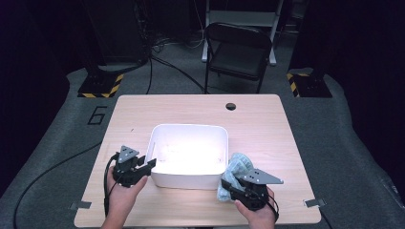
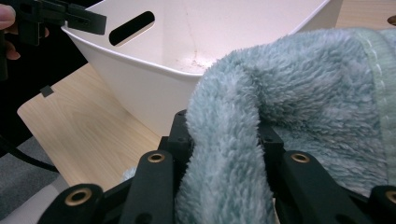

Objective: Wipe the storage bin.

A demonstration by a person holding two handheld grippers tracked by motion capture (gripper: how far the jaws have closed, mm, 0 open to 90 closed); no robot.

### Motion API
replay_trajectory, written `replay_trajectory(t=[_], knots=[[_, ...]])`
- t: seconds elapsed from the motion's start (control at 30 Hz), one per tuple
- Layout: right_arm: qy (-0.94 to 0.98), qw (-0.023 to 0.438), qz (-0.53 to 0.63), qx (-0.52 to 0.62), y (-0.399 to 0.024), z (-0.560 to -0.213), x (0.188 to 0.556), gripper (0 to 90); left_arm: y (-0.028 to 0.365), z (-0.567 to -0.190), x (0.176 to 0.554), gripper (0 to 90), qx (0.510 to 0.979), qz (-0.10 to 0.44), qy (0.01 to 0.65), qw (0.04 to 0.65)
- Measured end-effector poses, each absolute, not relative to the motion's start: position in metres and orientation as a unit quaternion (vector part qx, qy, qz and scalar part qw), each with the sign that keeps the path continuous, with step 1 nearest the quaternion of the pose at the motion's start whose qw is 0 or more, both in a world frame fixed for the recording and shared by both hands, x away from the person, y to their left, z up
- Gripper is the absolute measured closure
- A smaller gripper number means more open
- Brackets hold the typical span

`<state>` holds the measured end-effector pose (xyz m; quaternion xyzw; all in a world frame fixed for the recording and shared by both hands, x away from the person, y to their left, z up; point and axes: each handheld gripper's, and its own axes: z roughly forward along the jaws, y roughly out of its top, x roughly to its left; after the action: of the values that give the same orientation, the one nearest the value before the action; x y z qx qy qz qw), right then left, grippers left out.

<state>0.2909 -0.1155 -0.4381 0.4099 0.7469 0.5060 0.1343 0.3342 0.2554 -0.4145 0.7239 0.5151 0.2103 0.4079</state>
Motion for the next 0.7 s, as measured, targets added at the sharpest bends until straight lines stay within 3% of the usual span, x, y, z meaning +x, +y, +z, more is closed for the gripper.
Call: replay_trajectory(t=[0.27,0.7], knots=[[0.757,0.124,0.486,0.418,-0.112,-0.455,0.295,67.1,0.256,-0.414,0.334,63.2,0.725,0.212,0.515,0.406],[0.786,0.059,0.434,0.437,-0.099,-0.504,0.312,67.2,0.255,-0.414,0.333,62.7,0.723,0.217,0.516,0.405]])
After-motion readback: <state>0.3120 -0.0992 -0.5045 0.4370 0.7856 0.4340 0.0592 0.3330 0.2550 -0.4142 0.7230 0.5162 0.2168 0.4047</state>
